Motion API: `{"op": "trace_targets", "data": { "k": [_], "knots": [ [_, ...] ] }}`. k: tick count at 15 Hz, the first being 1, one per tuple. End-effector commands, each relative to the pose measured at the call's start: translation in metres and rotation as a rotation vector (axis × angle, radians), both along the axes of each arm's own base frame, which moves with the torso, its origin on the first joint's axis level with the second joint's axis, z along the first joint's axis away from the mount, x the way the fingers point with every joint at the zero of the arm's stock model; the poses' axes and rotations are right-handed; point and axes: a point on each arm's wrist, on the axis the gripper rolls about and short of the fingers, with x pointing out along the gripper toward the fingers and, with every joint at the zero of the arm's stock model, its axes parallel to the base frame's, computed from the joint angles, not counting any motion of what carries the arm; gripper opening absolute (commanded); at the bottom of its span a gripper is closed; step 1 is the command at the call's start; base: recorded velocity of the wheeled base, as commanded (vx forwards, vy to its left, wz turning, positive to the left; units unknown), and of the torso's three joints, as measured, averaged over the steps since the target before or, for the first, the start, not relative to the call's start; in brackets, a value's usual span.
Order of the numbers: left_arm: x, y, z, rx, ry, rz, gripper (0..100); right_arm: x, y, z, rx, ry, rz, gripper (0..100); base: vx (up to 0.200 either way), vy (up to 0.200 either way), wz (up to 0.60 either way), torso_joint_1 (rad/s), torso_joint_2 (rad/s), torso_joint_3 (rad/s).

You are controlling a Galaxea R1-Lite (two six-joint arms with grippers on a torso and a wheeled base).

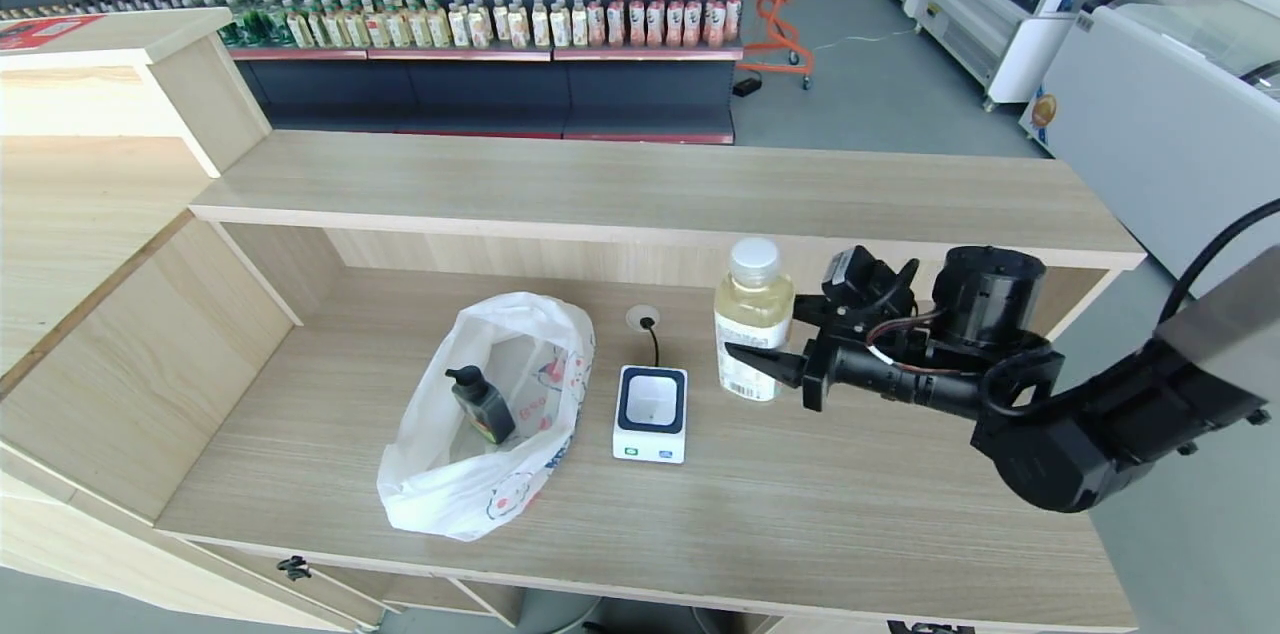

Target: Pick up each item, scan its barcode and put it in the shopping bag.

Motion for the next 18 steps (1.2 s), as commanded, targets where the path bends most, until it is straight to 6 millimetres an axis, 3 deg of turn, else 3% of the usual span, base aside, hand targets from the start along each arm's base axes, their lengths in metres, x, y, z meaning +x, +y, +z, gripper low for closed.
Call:
{"op": "trace_targets", "data": {
  "k": [1,6,12,18],
  "knots": [
    [0.000,0.000,0.000,0.000,0.000,0.000,100,0.034,0.010,-0.049,-0.036,-0.094,0.069,0,0.000,0.000,0.00,0.000,0.00,0.000],
    [0.000,0.000,0.000,0.000,0.000,0.000,100,0.065,0.001,-0.099,-0.072,-0.268,0.291,0,0.000,0.000,0.00,0.000,0.00,0.000],
    [0.000,0.000,0.000,0.000,0.000,0.000,100,0.105,0.010,-0.128,-0.067,-0.408,0.441,0,0.000,0.000,0.00,0.000,0.00,0.000],
    [0.000,0.000,0.000,0.000,0.000,0.000,100,0.118,0.036,-0.138,-0.049,-0.480,0.540,0,0.000,0.000,0.00,0.000,0.00,0.000]
  ]
}}
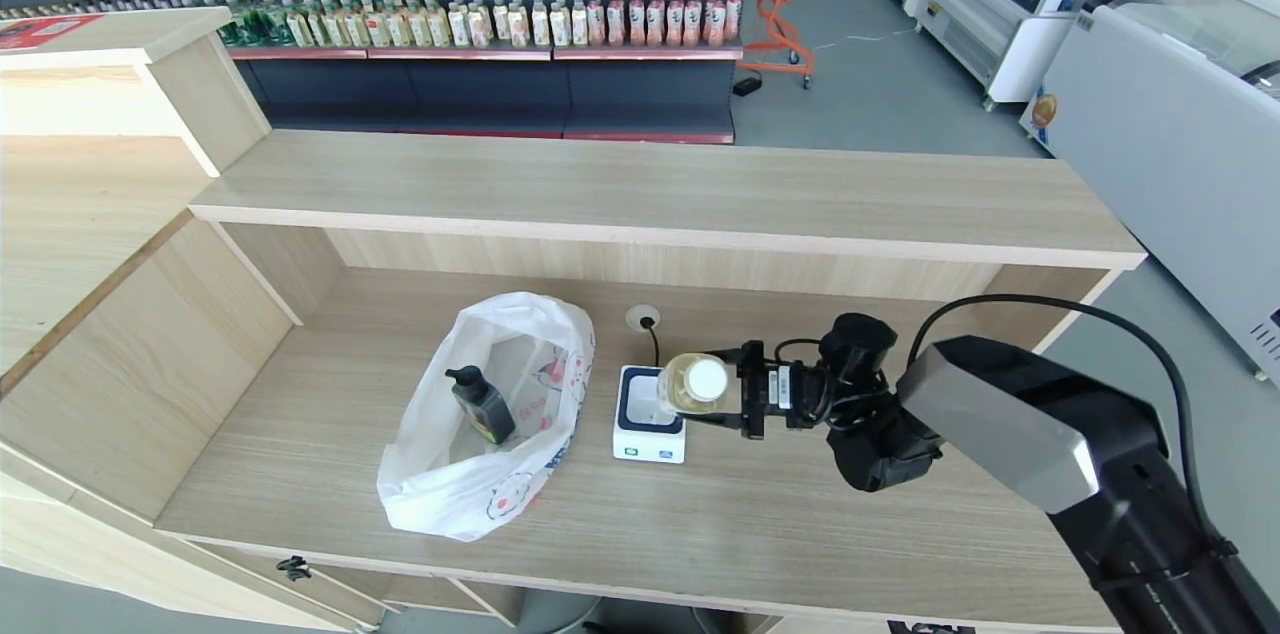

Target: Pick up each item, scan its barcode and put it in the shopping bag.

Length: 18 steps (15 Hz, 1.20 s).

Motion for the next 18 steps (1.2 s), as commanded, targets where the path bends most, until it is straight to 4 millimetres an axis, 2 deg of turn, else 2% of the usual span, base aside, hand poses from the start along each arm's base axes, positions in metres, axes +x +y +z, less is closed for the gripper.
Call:
{"op": "trace_targets", "data": {
  "k": [1,5,13,18],
  "knots": [
    [0.000,0.000,0.000,0.000,0.000,0.000,100,0.002,0.009,-0.012,-0.001,0.001,0.017,0,0.000,0.000,0.00,0.000,0.00,0.000],
    [0.000,0.000,0.000,0.000,0.000,0.000,100,0.010,0.023,-0.018,0.012,-0.059,0.073,0,0.000,0.000,0.00,0.000,0.00,0.000],
    [0.000,0.000,0.000,0.000,0.000,0.000,100,0.023,0.029,-0.033,0.030,-0.112,0.074,0,0.000,0.000,0.00,0.000,0.00,0.000],
    [0.000,0.000,0.000,0.000,0.000,0.000,100,0.023,0.031,-0.036,0.030,-0.113,0.077,0,0.000,0.000,0.00,0.000,0.00,0.000]
  ]
}}
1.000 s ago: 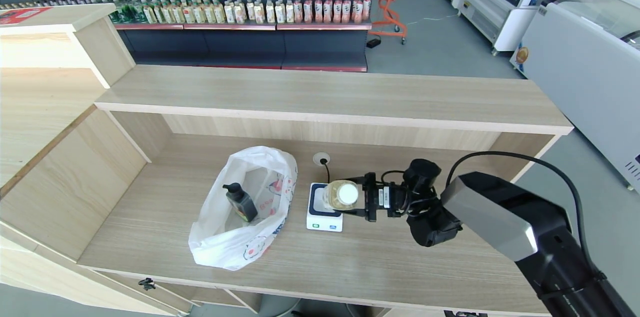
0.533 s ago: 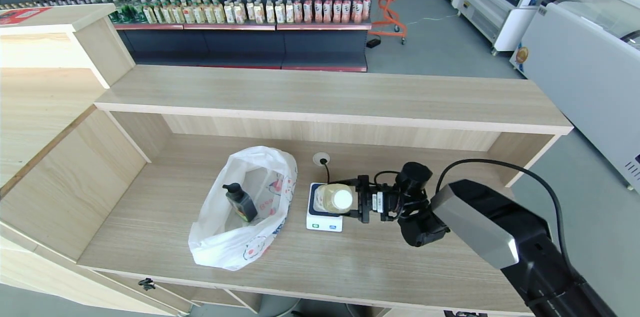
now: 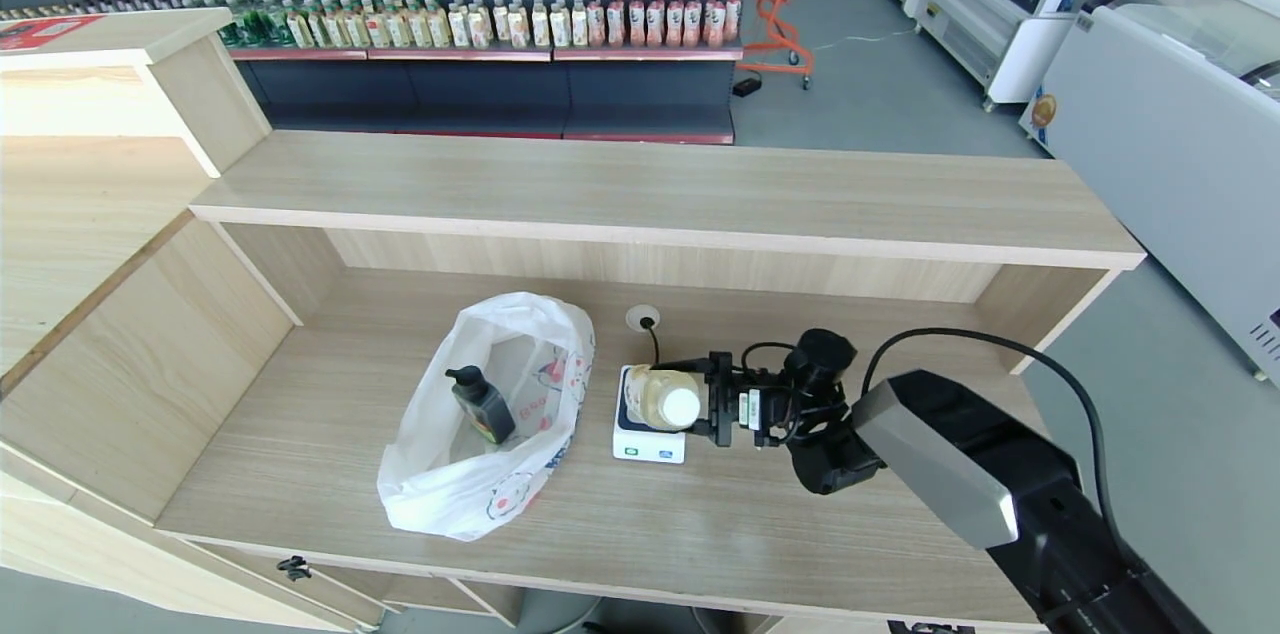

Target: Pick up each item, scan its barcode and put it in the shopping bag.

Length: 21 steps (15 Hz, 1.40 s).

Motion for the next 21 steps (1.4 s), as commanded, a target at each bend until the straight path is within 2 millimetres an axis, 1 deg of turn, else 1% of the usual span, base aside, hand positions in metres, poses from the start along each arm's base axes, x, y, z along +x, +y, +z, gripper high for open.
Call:
{"op": "trace_targets", "data": {
  "k": [1,3,4,5,6,7,8,9,11,12,13,14,15,16,18,19,20,21],
  "knots": [
    [0.000,0.000,0.000,0.000,0.000,0.000,100,0.000,0.001,-0.006,-0.004,0.010,0.000,0,0.000,0.000,0.00,0.000,0.00,0.000],
    [0.000,0.000,0.000,0.000,0.000,0.000,100,0.000,0.001,-0.004,-0.002,0.007,-0.001,0,0.000,0.000,0.00,0.000,0.00,0.000],
    [0.000,0.000,0.000,0.000,0.000,0.000,100,0.001,0.000,0.000,0.001,0.001,-0.003,0,0.000,0.000,0.00,0.000,0.00,0.000],
    [0.000,0.000,0.000,0.000,0.000,0.000,100,0.002,-0.001,0.008,0.007,-0.005,-0.008,0,0.000,0.000,0.00,0.000,0.00,0.000],
    [0.000,0.000,0.000,0.000,0.000,0.000,100,0.002,-0.003,0.025,0.017,-0.012,-0.009,0,0.000,0.000,0.00,0.000,0.00,0.000],
    [0.000,0.000,0.000,0.000,0.000,0.000,100,0.002,-0.012,0.041,0.019,0.013,-0.023,0,0.000,0.000,0.00,0.000,0.00,0.000],
    [0.000,0.000,0.000,0.000,0.000,0.000,100,-0.003,-0.021,0.060,0.018,0.066,-0.042,0,0.000,0.000,0.00,0.000,0.00,0.000],
    [0.000,0.000,0.000,0.000,0.000,0.000,100,-0.012,-0.031,0.076,0.021,0.120,-0.087,0,0.000,0.000,0.00,0.000,0.00,0.000],
    [0.000,0.000,0.000,0.000,0.000,0.000,100,-0.040,-0.042,0.108,0.044,0.308,-0.176,0,0.000,0.000,0.00,0.000,0.00,0.000],
    [0.000,0.000,0.000,-0.002,0.000,0.000,100,-0.052,-0.046,0.121,0.067,0.390,-0.224,0,0.000,0.000,0.00,0.000,0.00,0.000],
    [0.000,0.000,0.000,0.000,0.000,0.000,100,-0.074,-0.050,0.141,0.122,0.534,-0.306,0,0.000,0.000,0.00,0.000,0.00,0.000],
    [0.000,0.000,0.000,0.000,0.000,0.000,100,-0.093,-0.045,0.157,0.183,0.640,-0.345,0,0.000,0.000,0.00,0.000,0.00,0.000],
    [0.000,0.000,0.000,0.000,0.000,0.000,100,-0.099,-0.043,0.163,0.213,0.674,-0.360,0,0.000,0.000,0.00,0.000,0.00,0.000],
    [0.000,0.000,0.000,0.000,0.000,0.000,100,-0.117,-0.043,0.180,0.287,0.778,-0.402,0,0.000,0.000,0.00,0.000,0.00,0.000],
    [0.000,0.000,0.000,0.000,0.000,0.000,100,-0.129,-0.045,0.173,0.289,0.879,-0.456,0,0.000,0.000,0.00,0.000,0.00,0.000],
    [0.000,0.000,0.000,0.000,0.000,0.000,100,-0.137,-0.040,0.172,0.294,0.900,-0.473,0,0.000,0.000,0.00,0.000,0.00,0.000],
    [0.000,0.000,0.000,0.000,0.000,0.000,100,-0.143,-0.039,0.171,0.306,0.919,-0.494,0,0.000,0.000,0.00,0.000,0.00,0.000],
    [0.000,0.000,0.000,0.000,0.000,0.000,100,-0.153,-0.038,0.175,0.333,0.964,-0.509,0,0.000,0.000,0.00,0.000,0.00,0.000]
  ]
}}
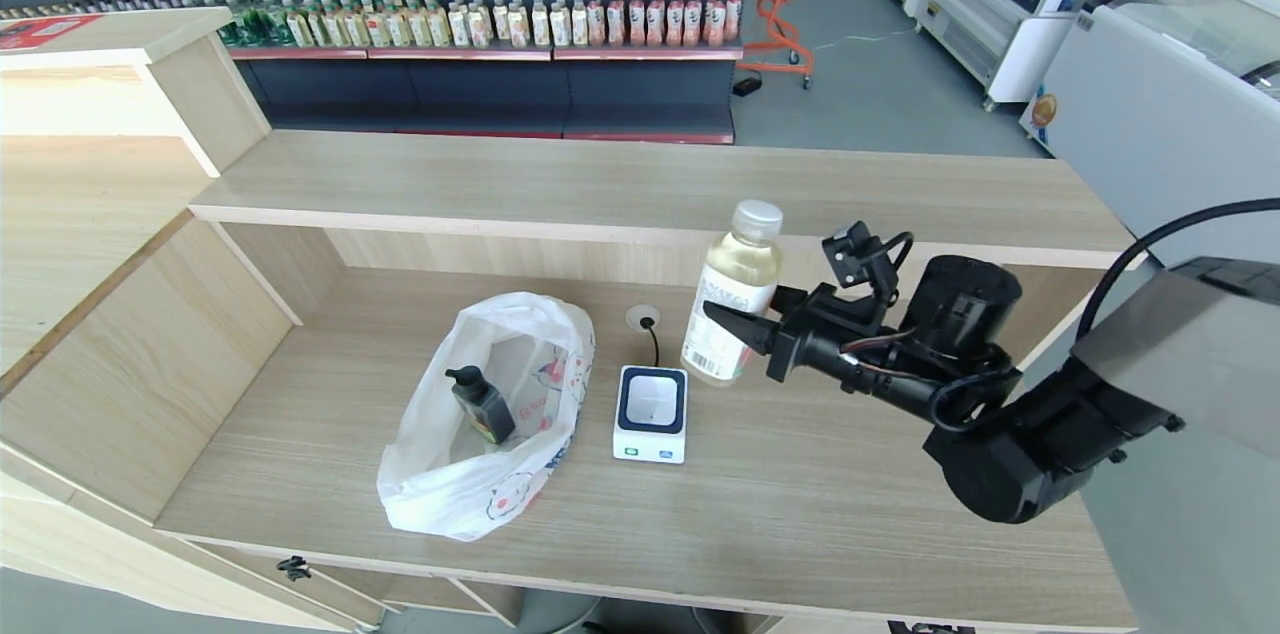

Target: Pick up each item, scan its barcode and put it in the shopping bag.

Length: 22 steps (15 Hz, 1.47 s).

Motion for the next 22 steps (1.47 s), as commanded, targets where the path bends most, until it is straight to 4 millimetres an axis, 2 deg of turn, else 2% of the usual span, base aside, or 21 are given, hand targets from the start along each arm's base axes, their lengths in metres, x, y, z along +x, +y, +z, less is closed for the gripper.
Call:
{"op": "trace_targets", "data": {
  "k": [1,3,6,11,17,22],
  "knots": [
    [0.000,0.000,0.000,0.000,0.000,0.000,100,-0.021,-0.002,0.021,0.038,-0.005,0.004,0,0.000,0.000,0.00,0.000,0.00,0.000],
    [0.000,0.000,0.000,0.000,0.000,0.000,100,-0.030,-0.008,0.031,0.036,0.015,-0.004,0,0.000,0.000,0.00,0.000,0.00,0.000],
    [0.000,0.000,0.000,-0.005,0.000,0.000,100,-0.046,-0.016,0.034,0.029,0.040,-0.018,0,0.000,0.000,0.00,0.000,0.00,0.000],
    [0.000,0.000,0.000,-0.005,0.000,0.000,100,-0.071,-0.036,0.037,0.035,0.122,-0.039,0,0.000,0.200,0.00,0.000,0.00,0.004],
    [0.000,0.000,0.000,-0.009,0.000,0.000,100,-0.066,-0.048,0.037,0.036,0.169,-0.084,0,0.000,0.200,0.00,-0.002,0.00,0.002],
    [0.000,0.000,0.000,-0.003,0.000,0.000,100,-0.049,-0.042,0.034,0.021,0.194,-0.090,0,0.000,0.200,0.00,0.002,0.00,0.000]
  ]
}}
